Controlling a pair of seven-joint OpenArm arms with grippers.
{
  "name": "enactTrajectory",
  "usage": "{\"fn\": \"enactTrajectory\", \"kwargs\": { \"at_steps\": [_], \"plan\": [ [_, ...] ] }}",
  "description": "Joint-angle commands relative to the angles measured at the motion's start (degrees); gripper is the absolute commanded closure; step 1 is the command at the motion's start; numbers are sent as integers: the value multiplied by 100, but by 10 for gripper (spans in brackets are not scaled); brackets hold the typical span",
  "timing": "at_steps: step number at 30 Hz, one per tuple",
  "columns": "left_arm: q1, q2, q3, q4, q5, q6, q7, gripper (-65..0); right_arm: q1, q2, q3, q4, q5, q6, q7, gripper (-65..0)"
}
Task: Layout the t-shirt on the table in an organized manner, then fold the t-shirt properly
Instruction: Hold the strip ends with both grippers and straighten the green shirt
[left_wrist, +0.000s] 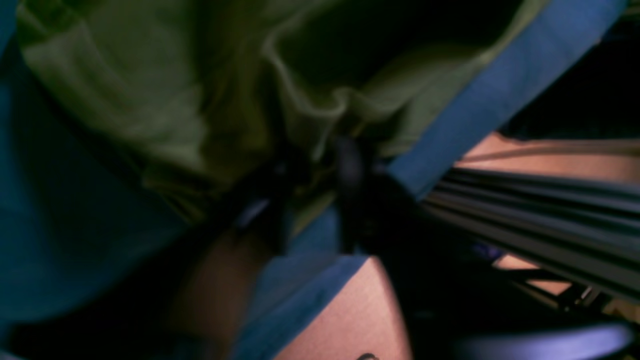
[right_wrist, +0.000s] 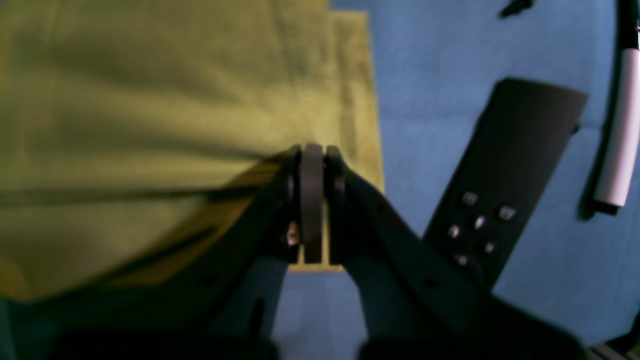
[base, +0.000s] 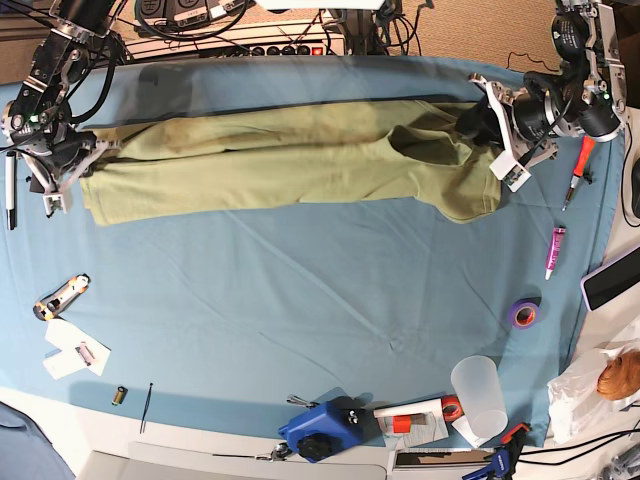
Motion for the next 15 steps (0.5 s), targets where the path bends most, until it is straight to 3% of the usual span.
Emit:
{"fn": "enactTrajectory", "kwargs": {
  "at_steps": [1, 3, 8, 12, 15],
  "plan": [
    [2, -76, -39, 94, -74, 35, -87, -286, 48, 114, 37, 79, 52, 15, -31, -96],
    [59, -76, -39, 153, -39, 225, -85, -312, 48, 116, 37, 81, 55, 26, -201, -152],
    [376, -57, -42, 1010, 535, 503, -179, -312, 48, 131, 37, 85, 459, 24, -175, -155],
    [533, 234, -153, 2103, 1506, 962, -1045, -312, 55, 201, 37, 85, 988, 26, -103, -155],
    [522, 538, -208, 2201, 2131, 1456, -1513, -312, 66, 192, 37, 85, 1062, 28, -109, -155]
  ]
}}
